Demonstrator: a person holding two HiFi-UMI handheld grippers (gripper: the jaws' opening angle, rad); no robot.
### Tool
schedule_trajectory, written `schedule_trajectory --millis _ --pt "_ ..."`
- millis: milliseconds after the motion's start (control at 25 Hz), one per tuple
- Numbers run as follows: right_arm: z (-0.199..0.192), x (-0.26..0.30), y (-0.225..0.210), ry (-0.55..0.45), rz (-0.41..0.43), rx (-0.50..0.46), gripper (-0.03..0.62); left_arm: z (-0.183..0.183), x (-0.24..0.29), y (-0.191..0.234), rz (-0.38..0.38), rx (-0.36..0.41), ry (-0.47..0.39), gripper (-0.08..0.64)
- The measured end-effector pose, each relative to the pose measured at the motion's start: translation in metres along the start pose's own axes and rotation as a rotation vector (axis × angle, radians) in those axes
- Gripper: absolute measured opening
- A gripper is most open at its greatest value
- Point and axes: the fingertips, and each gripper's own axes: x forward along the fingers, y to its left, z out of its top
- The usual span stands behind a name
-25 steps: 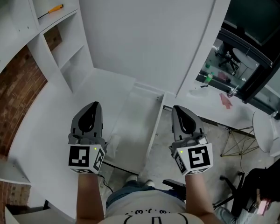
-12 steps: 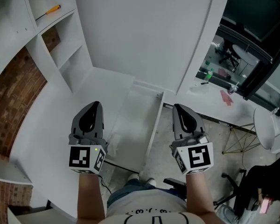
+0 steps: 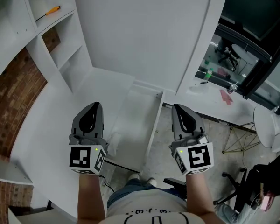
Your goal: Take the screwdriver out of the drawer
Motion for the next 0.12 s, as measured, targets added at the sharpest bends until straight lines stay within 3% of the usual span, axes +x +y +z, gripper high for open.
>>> schedule_trajectory --millis 120 --pt "0.0024 -0.0024 0.0026 -0.006 0.003 -0.001 0.009 0.0000 -0.0029 0.0000 0.000 -0.002 0.000 0.012"
